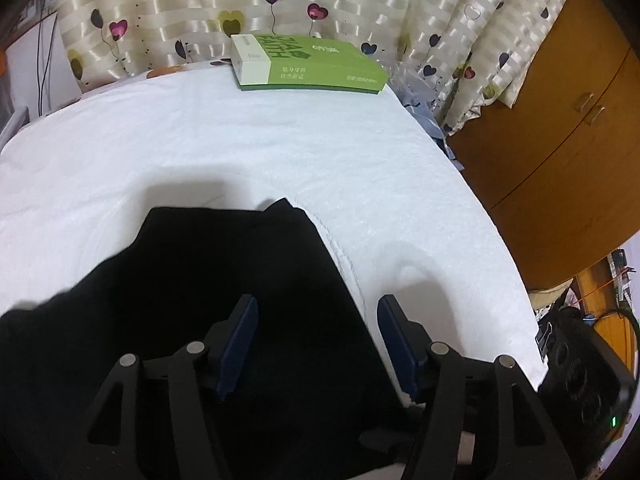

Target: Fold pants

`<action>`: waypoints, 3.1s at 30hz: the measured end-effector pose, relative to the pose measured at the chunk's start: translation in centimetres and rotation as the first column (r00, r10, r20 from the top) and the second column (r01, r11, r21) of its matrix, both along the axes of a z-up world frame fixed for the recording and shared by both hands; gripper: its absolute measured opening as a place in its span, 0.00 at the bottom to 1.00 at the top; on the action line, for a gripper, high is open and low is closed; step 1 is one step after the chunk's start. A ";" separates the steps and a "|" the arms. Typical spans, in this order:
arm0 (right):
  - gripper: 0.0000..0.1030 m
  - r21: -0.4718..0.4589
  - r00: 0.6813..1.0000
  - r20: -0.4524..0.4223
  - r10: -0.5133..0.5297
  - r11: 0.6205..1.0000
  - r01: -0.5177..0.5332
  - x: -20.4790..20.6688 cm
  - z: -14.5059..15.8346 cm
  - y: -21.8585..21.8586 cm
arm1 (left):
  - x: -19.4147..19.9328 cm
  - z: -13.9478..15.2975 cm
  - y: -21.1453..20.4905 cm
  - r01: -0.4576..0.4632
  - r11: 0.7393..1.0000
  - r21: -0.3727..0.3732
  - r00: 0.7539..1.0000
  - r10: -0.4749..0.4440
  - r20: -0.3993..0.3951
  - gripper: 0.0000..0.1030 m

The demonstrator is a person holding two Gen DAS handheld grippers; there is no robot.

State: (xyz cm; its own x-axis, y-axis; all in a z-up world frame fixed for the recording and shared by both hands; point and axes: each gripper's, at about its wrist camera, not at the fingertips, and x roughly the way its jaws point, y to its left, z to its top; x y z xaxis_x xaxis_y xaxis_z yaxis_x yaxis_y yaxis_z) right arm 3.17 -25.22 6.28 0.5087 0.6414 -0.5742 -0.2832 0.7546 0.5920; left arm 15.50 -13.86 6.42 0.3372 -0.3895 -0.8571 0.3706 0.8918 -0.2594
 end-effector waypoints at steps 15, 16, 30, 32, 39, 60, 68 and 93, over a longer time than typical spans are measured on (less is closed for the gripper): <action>0.14 -0.070 0.993 0.088 0.078 0.995 -0.072 -1.5 1.7 3.5 | 2.5 -1.5 -1.6 0.029 0.956 0.293 0.999 -0.036 0.019 0.56; 0.14 -0.092 0.994 0.091 0.067 0.994 -0.059 -1.6 1.8 3.6 | 2.5 -1.6 -1.4 0.038 0.958 0.284 0.999 -0.045 0.016 0.43; 0.51 -0.216 0.999 0.010 -0.039 0.976 0.040 -0.9 0.4 4.9 | 3.2 -1.4 1.1 0.031 0.989 0.142 0.999 -0.030 -0.012 0.15; 0.22 -0.201 0.998 0.018 -0.054 0.978 0.056 -1.1 0.6 4.6 | 3.1 -1.1 1.3 0.030 0.992 0.125 1.000 -0.029 -0.008 0.15; 0.10 -0.197 0.992 0.092 -0.087 0.975 0.104 -2.4 2.7 2.6 | 3.0 0.3 1.6 0.028 0.998 0.058 1.000 -0.029 0.006 0.14; 0.10 -0.234 0.959 0.267 0.092 0.972 -0.028 -3.7 9.1 8.8 | 0.9 7.2 5.7 0.062 0.994 -0.085 0.991 -0.052 0.121 0.14; 0.10 -0.229 0.931 0.284 0.228 0.959 -0.165 -2.9 9.8 15.5 | -0.3 9.0 13.3 -0.020 0.992 -0.128 0.983 0.043 0.179 0.14; 0.13 -0.259 0.902 0.084 0.425 0.883 -0.392 1.9 1.4 29.8 | 1.7 -1.9 30.9 -0.236 0.959 -0.160 0.967 0.248 0.056 0.16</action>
State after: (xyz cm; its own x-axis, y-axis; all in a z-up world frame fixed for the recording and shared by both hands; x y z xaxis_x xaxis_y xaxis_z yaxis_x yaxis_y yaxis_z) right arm 5.04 4.54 7.66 0.3130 0.6667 -0.6764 -0.6597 0.6650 0.3502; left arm 17.15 17.00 4.56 0.4983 -0.4106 -0.7636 0.1720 0.9100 -0.3772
